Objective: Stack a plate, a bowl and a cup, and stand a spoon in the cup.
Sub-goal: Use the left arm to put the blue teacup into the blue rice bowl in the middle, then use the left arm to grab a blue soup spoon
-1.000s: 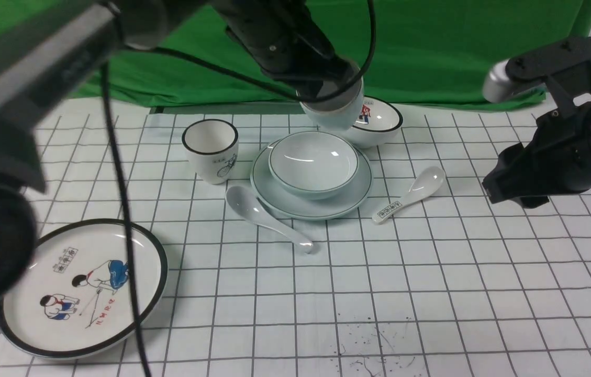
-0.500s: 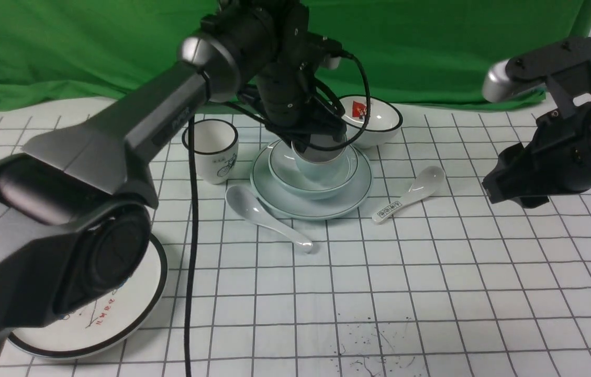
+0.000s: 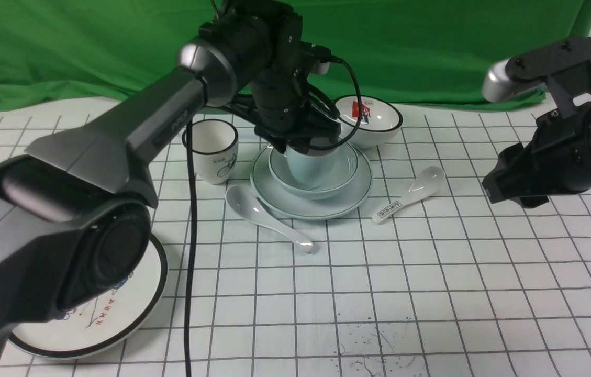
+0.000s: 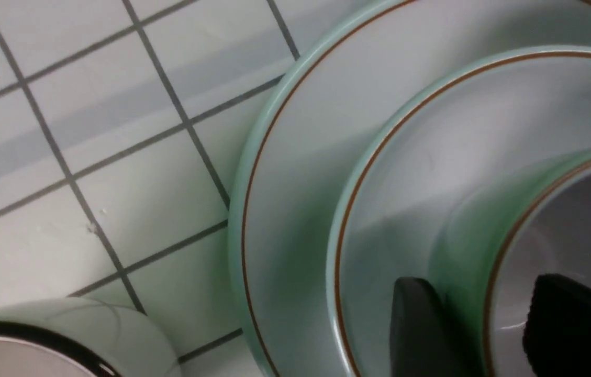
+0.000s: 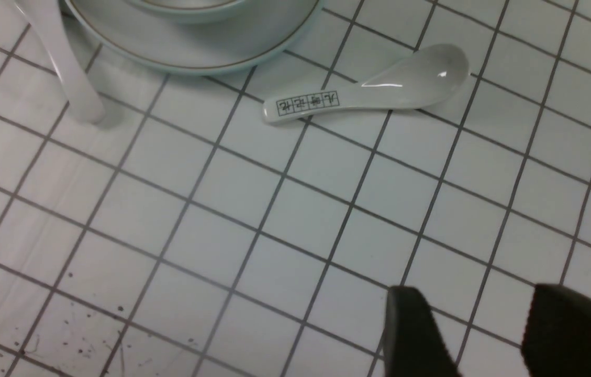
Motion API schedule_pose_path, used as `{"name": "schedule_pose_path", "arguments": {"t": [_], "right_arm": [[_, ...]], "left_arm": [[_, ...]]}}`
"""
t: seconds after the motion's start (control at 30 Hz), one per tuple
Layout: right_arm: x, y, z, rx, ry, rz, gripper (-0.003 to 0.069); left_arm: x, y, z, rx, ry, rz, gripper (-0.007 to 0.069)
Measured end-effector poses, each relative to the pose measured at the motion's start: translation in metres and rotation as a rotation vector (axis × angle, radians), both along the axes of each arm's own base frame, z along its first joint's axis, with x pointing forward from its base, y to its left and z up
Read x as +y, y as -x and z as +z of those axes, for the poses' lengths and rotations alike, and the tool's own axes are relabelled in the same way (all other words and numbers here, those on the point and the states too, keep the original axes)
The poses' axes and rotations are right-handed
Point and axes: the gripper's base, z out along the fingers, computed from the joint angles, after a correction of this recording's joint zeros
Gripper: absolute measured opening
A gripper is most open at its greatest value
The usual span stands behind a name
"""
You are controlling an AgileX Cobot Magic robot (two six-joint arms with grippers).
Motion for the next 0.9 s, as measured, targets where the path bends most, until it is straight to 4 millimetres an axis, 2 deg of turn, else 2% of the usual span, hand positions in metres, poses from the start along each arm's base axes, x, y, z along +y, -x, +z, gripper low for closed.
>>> {"name": "schedule_pose_path", "arguments": {"t": [0.07,0.1,0.13,0.2,0.3,0.33,0.37,0.43,0.5,0.63,0.7,0.73,0.83,0.9], "right_arm": [[0.000,0.000,0.000,0.000,0.000,0.000,0.0337],[0.000,0.000,0.000,0.000,0.000,0.000,0.0337],[0.000,0.000,0.000,0.000,0.000,0.000,0.0337],[0.000,0.000,0.000,0.000,0.000,0.000,0.0337],[0.000,0.000,0.000,0.002,0.000,0.000,0.0337],[0.000,0.000,0.000,0.002,0.000,0.000,0.0337],[0.000,0.000,0.000,0.005,0.002,0.000,0.0337],[0.000,0.001,-0.001,0.009,0.003,0.000,0.0337],[0.000,0.001,-0.001,0.012,0.004,0.000,0.0337],[0.000,0.001,-0.001,0.012,0.004,0.000,0.0337],[0.000,0.001,-0.001,0.012,0.004,0.000,0.0337],[0.000,0.001,-0.001,0.012,0.004,0.000,0.0337],[0.000,0.001,0.000,0.008,0.003,0.000,0.0337],[0.000,0.000,0.000,0.001,0.000,0.000,0.0337]], "left_arm": [[0.002,0.001,0.005,-0.006,-0.002,0.004,0.0323],[0.004,0.003,0.015,-0.019,-0.001,0.005,0.0363],[0.004,0.003,0.015,-0.018,-0.002,0.005,0.0363],[0.009,0.011,0.045,-0.062,0.007,0.003,0.0407],[0.019,0.029,0.098,-0.152,0.025,-0.003,0.0415],[0.020,0.031,0.101,-0.156,0.027,-0.003,0.0414],[0.025,0.043,0.119,-0.173,0.036,-0.003,0.0401],[0.029,0.058,0.124,-0.140,0.044,-0.014,0.0372],[0.030,0.071,0.112,-0.067,0.058,-0.041,0.0333],[0.023,0.097,0.060,0.043,0.144,-0.088,0.0215],[0.020,0.103,0.046,0.040,0.183,-0.082,0.0167],[0.016,0.111,0.030,0.041,0.209,-0.078,0.0106],[0.007,0.119,0.003,0.003,0.217,-0.099,-0.0004],[0.000,0.119,-0.012,-0.045,0.200,-0.115,-0.0031]]}}
